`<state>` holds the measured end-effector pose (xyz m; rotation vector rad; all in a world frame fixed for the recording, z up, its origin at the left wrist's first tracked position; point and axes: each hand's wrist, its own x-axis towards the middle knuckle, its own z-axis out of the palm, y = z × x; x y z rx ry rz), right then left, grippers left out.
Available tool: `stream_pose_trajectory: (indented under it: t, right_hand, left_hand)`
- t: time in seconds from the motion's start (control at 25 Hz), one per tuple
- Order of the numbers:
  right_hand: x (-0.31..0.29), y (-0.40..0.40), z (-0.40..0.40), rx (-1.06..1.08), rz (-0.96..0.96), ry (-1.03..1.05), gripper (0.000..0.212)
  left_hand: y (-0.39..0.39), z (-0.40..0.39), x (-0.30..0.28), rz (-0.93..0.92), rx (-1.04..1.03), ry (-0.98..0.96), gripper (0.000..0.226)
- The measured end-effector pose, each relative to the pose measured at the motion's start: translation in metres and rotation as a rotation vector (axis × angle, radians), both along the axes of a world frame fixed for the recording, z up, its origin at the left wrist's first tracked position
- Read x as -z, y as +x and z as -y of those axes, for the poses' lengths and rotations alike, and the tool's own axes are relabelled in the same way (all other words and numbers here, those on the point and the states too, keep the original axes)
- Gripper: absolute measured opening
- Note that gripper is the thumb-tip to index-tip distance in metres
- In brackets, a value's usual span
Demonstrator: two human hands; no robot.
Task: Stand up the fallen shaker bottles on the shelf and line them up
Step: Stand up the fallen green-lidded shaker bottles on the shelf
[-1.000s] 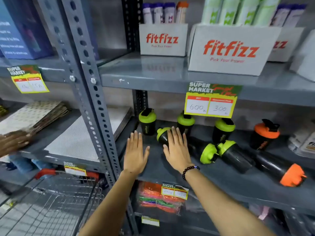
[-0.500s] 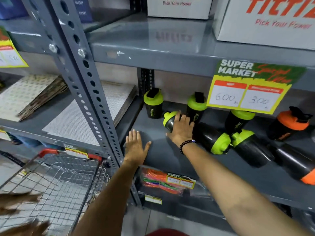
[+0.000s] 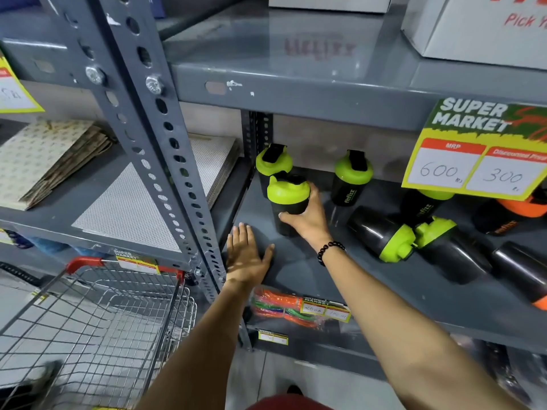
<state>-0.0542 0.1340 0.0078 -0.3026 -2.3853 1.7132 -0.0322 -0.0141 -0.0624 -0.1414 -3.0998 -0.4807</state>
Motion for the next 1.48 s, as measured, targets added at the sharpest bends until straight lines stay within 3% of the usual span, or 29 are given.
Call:
stream_pose_trajectory:
  t: [0.2,0.44,0.52,0.6,0.68,0.84,0.96,1.04,1.24,1.48]
  right_hand:
    - [0.010,0.002,-0.004,-0.036,0.050,-0.211,0.088]
    - [0.014,0.003,-0.027,-0.209,0.276,-0.131,0.079]
    - [-0.002,-0.002,-0.033,-0.095,0.260,-0.161,0.057]
    - [-0.022,-0.012,-0.036,0.185,0.193,-0.242,0.035]
    - [-0.044,-0.020,-0.030,0.291,0.142,-0.017,0.018]
    - [-0.082,-0.016,0.012,-0.029,0.280,0.730,0.061]
    - [-0.087,-0.012,0.031,-0.149,0.375,1.024,0.064]
    - [-0.090,-0.013,0.033,-0.259,0.390,1.057,0.052]
    - [-0.089,-0.015,0.027,-0.604,0.270,0.858,0.051]
    - [-0.079,-0.017,0.023,-0.654,0.227,0.797,0.047]
  left_hand:
    - [0.001,0.001,0.000,0.001,-0.008,0.010,0.087]
    - [0.003,0.000,-0.003,0.009,-0.001,0.012,0.079]
    - [0.003,0.000,-0.004,0.008,0.001,0.022,0.078]
    - [0.003,-0.001,-0.004,0.011,-0.002,0.028,0.078]
    - [0.004,-0.001,-0.004,0.012,-0.006,0.019,0.078]
    - [0.004,0.000,-0.003,0.006,0.002,0.009,0.078]
    - [0.006,0.000,-0.002,0.010,0.016,-0.009,0.081]
    - [0.006,0.002,-0.003,0.024,0.022,-0.013,0.086]
    - [0.006,0.002,-0.004,0.038,0.030,0.046,0.080]
    - [0.006,0.002,-0.004,0.021,0.030,0.061,0.079]
